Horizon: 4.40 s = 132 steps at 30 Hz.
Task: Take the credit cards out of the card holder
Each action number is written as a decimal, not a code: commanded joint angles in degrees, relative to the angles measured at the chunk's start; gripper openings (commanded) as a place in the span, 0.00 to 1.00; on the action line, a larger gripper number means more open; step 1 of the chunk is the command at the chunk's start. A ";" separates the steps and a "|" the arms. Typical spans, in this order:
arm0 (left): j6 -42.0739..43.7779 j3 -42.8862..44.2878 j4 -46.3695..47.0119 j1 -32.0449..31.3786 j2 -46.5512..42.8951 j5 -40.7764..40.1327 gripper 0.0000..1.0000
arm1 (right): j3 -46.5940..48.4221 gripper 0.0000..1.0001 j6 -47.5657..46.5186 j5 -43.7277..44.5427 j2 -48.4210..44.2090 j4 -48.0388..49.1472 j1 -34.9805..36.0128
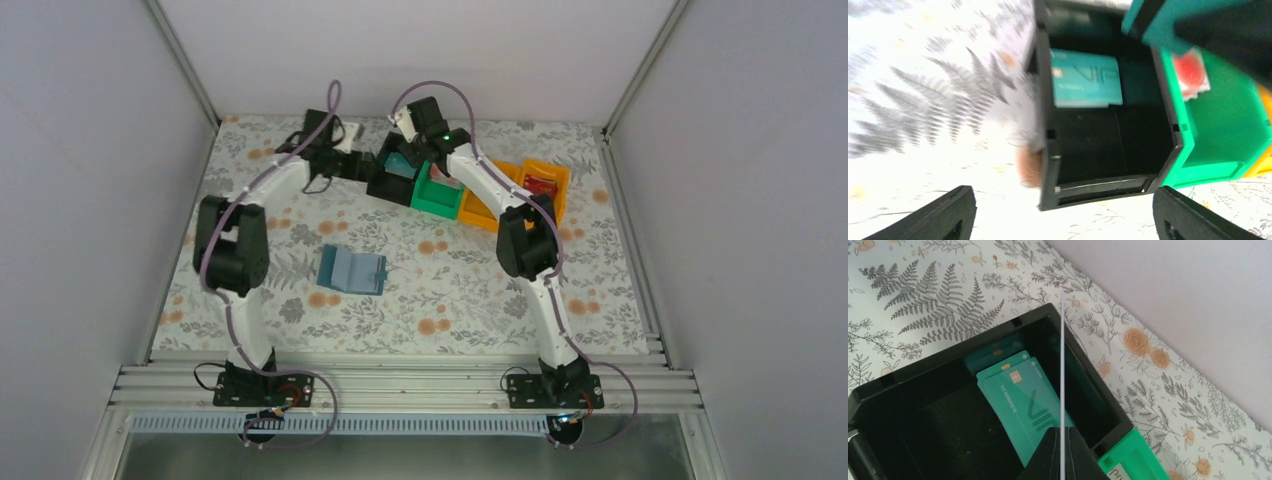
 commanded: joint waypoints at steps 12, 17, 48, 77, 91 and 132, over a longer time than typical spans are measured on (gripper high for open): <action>16.43 -13.39 -0.05 19.01 -24.33 1.96 1.00 | 8.83 0.04 0.16 19.38 8.99 -3.46 5.41; 16.51 -16.68 0.80 22.03 -26.62 4.16 1.00 | 8.60 0.04 -2.29 25.37 10.02 -1.32 6.90; 15.04 -18.05 0.48 29.23 -26.43 10.80 1.00 | 14.85 0.43 -7.49 30.67 19.02 4.26 6.47; 15.36 -17.65 -0.84 29.33 -25.90 12.57 1.00 | 16.01 0.74 -0.24 12.59 11.50 5.04 3.85; 36.01 -26.62 -24.78 25.82 -36.85 18.14 1.00 | -16.94 0.71 12.38 -9.06 -21.95 10.06 7.80; 37.61 -26.62 -18.23 10.96 -24.09 24.39 0.02 | -67.98 0.39 29.06 -26.55 -46.40 33.10 16.24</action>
